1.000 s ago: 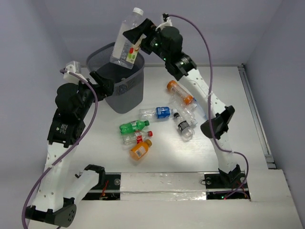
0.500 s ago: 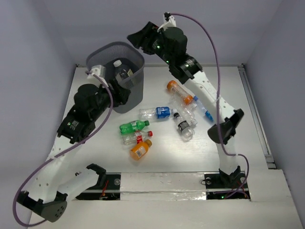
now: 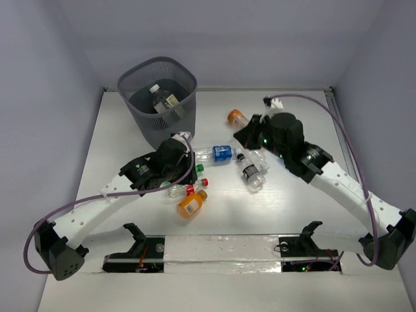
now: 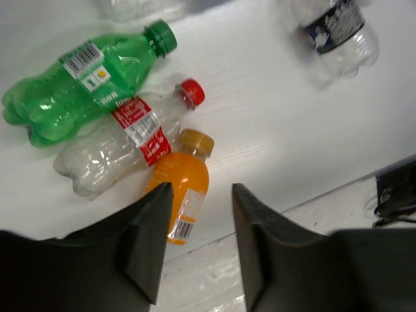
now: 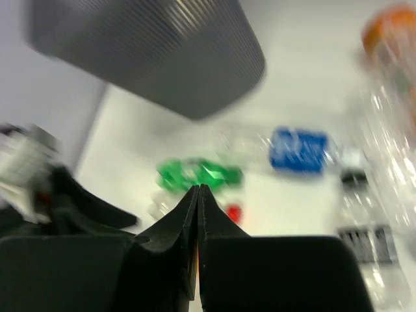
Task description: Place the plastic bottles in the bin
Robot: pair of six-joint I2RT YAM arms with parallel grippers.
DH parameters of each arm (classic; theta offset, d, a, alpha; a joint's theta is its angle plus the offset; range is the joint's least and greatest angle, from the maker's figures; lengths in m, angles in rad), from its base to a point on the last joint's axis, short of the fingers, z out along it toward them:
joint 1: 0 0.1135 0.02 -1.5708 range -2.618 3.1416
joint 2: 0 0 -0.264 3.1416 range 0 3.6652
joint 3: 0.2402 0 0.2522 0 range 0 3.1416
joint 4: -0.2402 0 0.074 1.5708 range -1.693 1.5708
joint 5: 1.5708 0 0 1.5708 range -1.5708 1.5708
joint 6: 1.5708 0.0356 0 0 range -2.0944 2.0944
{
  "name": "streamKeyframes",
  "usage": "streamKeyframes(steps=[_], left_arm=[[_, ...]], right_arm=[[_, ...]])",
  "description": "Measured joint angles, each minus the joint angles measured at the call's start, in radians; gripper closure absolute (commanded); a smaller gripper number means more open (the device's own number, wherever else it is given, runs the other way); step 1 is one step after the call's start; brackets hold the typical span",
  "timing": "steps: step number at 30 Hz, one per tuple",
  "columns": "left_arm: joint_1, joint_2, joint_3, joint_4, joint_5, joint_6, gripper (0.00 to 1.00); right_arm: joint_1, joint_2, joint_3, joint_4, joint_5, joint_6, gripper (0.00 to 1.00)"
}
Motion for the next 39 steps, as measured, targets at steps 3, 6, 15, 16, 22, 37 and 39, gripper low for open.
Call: streamKeyframes(steps=[3,6,15,16,22,37,39], left_arm=[[-0.028,0.035,0.000,-0.039,0.017,-0.017,0.40],[-0.048,0.075,-0.008,-0.061,0.046,-0.019,0.33],[-0.095,0.188,-0.036,-0.092,0.098,-0.010,0.26],[-0.095,0.194,-0.040,-0.093,0.098,-0.008,0.26],[-0.095,0.239,-0.086,-0.085,0.098,0.005,0.25],[-0.095,0.317,-0.137,-0.022,0.102,0.033,0.29],[-0.097,0.317,-0.144,-0.020,0.102,0.034,0.34]], right_arm=[[0.000,-0.081,-0.190,-0.037,-0.003,0.014,0.89],[-0.001,-0.143,-0.325,-0.063,-0.009,0.032,0.59],[-0.018,-0.117,-0.370,-0.113,-0.007,0.006,0.13],[-0.025,-0.106,-0.368,-0.123,-0.006,-0.002,0.11],[-0.078,0.013,-0.315,-0.192,0.003,-0.069,0.11],[-0.113,0.261,-0.255,-0.244,0.012,-0.172,0.11],[-0.113,0.286,-0.255,-0.245,0.012,-0.172,0.11]])
